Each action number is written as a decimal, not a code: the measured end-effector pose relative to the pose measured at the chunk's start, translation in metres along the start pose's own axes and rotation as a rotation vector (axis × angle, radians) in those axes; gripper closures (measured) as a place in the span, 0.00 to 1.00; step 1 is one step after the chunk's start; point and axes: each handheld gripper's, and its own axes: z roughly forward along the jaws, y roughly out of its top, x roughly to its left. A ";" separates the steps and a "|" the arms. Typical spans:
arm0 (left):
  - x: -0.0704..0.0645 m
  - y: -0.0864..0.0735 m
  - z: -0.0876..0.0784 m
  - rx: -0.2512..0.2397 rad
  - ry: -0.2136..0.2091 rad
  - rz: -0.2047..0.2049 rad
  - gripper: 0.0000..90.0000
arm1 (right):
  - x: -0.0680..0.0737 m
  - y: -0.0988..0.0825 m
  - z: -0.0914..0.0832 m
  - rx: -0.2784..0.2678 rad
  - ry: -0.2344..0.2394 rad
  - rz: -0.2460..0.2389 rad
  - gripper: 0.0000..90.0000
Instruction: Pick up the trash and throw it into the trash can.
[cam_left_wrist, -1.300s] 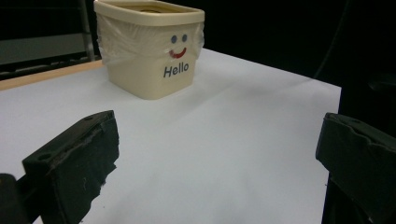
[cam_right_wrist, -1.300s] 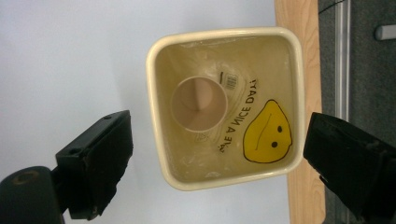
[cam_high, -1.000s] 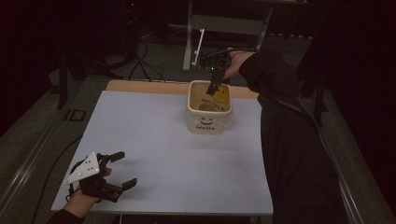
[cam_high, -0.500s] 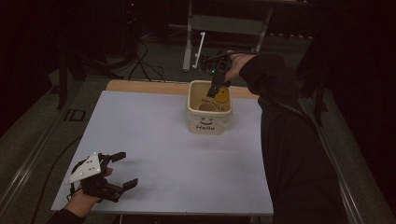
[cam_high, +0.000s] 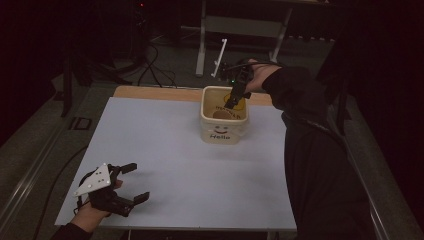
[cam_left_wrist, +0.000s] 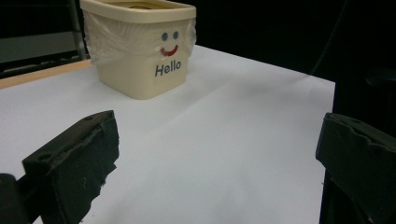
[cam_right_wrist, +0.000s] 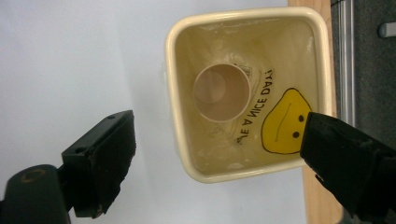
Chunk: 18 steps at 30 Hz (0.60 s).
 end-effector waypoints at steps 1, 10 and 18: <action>0.000 0.000 0.000 0.000 -0.001 0.001 0.01 | 0.001 -0.002 0.000 -0.001 -0.014 0.008 0.12; 0.001 0.001 0.003 0.005 -0.008 0.006 0.01 | 0.012 -0.024 0.006 -0.019 -0.024 0.059 0.11; 0.001 0.001 0.006 0.007 -0.015 0.005 0.01 | 0.024 -0.042 0.007 -0.087 -0.009 0.091 0.11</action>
